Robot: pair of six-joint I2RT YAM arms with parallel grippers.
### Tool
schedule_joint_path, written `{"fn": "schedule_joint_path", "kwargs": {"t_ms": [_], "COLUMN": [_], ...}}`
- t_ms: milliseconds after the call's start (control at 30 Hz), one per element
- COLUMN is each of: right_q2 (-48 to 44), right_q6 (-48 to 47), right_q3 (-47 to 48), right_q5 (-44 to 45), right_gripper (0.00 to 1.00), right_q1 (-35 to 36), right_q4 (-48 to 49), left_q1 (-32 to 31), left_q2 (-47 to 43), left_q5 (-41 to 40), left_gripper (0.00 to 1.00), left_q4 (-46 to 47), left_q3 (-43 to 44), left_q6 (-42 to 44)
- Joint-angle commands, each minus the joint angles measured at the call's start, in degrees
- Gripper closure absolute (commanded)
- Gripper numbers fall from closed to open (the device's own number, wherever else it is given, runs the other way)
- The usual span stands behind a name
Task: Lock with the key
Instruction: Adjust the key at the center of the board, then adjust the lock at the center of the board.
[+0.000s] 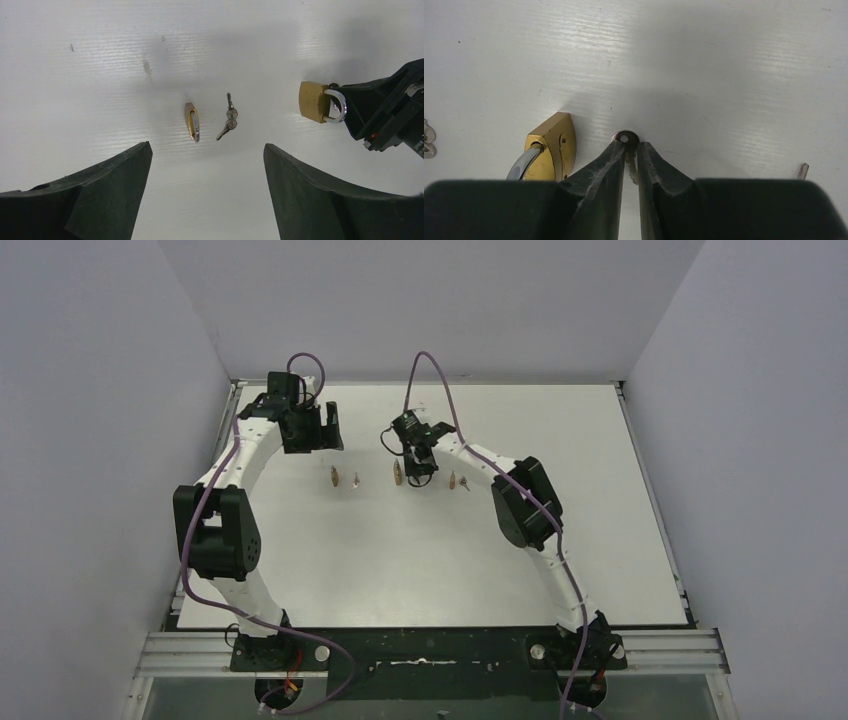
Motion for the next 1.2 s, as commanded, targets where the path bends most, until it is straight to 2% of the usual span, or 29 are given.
{"fn": "schedule_joint_path", "kwargs": {"t_ms": [0, 233, 367, 433, 667, 867, 1167], "right_q2": [-3.31, -7.45, -8.61, -10.02, -15.14, -18.91, -17.71], "right_q6": [1.17, -0.22, -3.37, -3.87, -1.9, 0.17, 1.83], "right_q3": [-0.57, 4.97, 11.4, 11.74, 3.64, -5.45, -8.66], "right_q5": [-1.3, -1.93, -1.0, 0.22, 4.17, 4.62, 2.14], "right_gripper": [0.82, 0.69, 0.63, 0.61, 0.61, 0.61, 0.62], "right_q1": [-0.73, -3.01, -4.37, -5.03, -6.95, -8.05, -8.04], "right_q4": [-1.97, -2.26, -7.03, -8.57, -12.59, -10.75, -9.01], "left_q1": [0.53, 0.53, 0.53, 0.48, 0.45, 0.45, 0.45], "left_q2": [-1.58, -1.73, -1.83, -1.89, -1.79, -2.2, -2.69], "left_q5": [1.56, 1.52, 1.53, 1.69, 2.14, 2.04, 2.08], "left_gripper": [0.2, 0.2, 0.2, 0.2, 0.2, 0.2, 0.2], "left_q4": [0.65, 0.6, 0.52, 0.58, 1.11, 1.3, 1.48], "left_q3": [2.9, 2.92, 2.84, 2.77, 2.42, 2.31, 2.04], "left_q6": [-0.16, -0.12, -0.04, -0.11, -0.48, -0.65, -0.67]}}
